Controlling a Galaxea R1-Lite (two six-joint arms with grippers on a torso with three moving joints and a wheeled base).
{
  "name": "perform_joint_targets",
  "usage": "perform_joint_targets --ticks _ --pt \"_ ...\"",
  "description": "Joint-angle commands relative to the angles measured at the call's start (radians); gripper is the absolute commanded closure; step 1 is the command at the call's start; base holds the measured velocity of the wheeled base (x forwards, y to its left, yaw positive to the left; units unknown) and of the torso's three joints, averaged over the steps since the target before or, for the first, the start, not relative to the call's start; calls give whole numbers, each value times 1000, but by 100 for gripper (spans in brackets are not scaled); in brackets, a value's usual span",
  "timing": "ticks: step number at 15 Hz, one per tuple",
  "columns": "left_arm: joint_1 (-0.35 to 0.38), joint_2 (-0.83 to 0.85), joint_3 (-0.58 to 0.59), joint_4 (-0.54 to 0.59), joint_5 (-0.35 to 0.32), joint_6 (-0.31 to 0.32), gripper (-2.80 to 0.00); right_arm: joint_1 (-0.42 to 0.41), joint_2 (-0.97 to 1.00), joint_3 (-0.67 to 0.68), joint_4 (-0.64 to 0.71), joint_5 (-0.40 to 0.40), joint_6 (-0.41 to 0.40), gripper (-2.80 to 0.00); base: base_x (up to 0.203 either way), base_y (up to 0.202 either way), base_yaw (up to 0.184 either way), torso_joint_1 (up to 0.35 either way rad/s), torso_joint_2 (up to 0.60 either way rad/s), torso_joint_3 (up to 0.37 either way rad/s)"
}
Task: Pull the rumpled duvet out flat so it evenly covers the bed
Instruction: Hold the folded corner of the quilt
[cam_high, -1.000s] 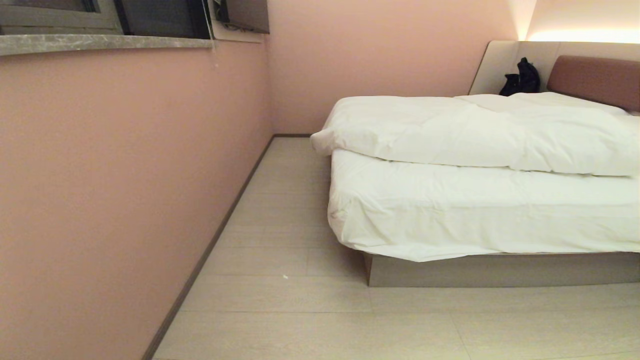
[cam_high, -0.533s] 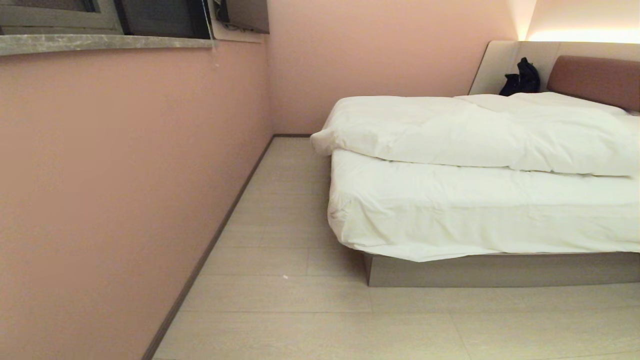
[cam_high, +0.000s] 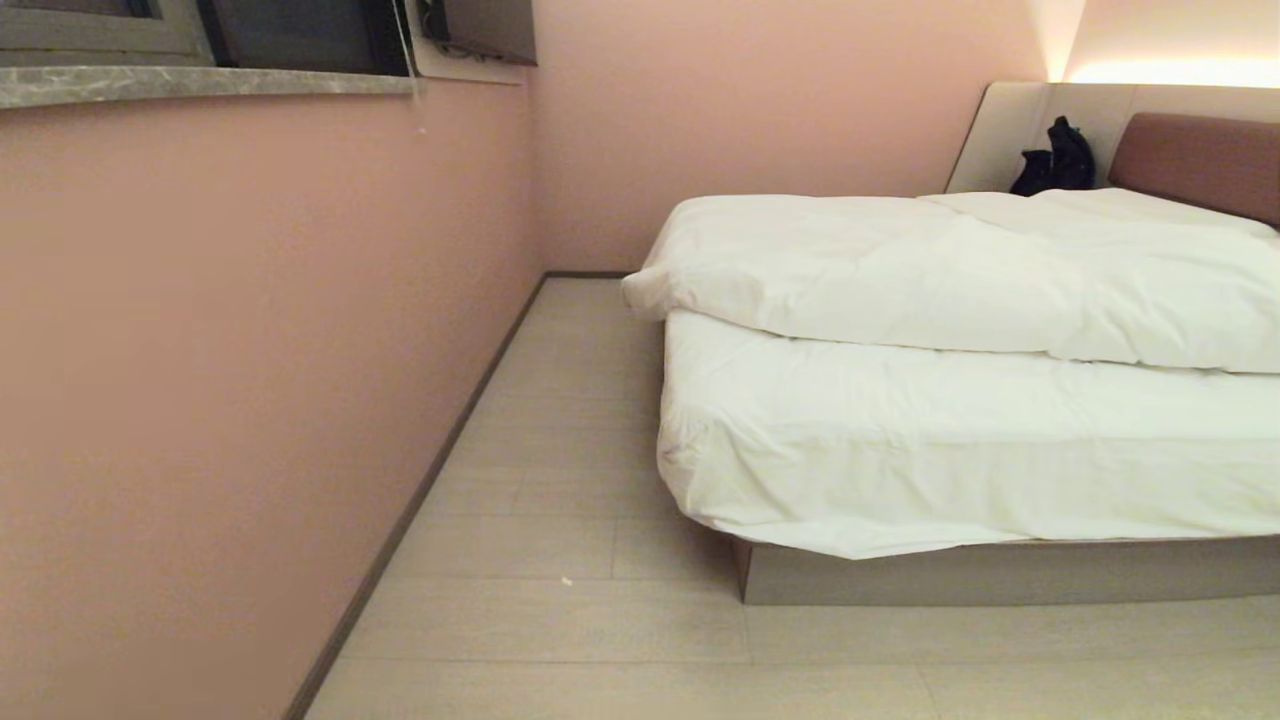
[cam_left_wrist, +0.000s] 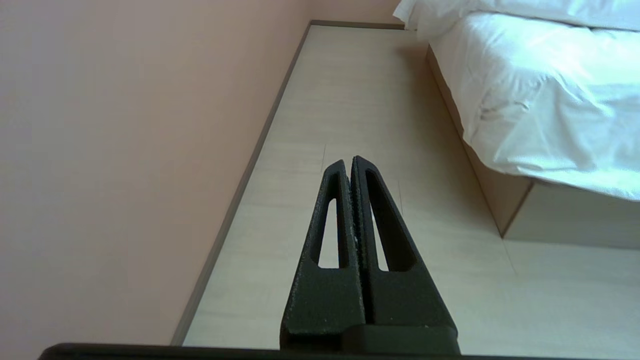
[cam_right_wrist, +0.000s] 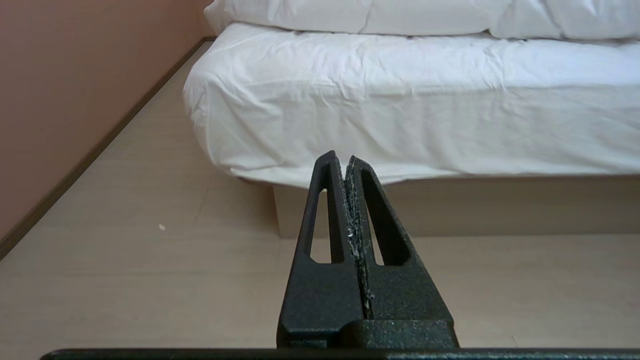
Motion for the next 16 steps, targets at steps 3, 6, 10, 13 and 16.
perform_joint_targets --ticks 3,6,10,13,16 --pt "1 0 0 -1 1 -1 0 0 1 0 0 -1 0 0 196 0 1 1 3 3" --pt "1 0 0 -1 1 -1 0 0 1 0 0 -1 0 0 195 0 0 2 5 3" --pt "0 0 0 -1 1 -1 0 0 1 0 0 -1 0 0 195 0 0 1 1 2" --pt "1 0 0 -1 1 -1 0 0 1 0 0 1 0 0 194 0 2 1 5 3" --pt "0 0 0 -1 1 -1 0 0 1 0 0 0 0 0 196 0 1 2 1 3"
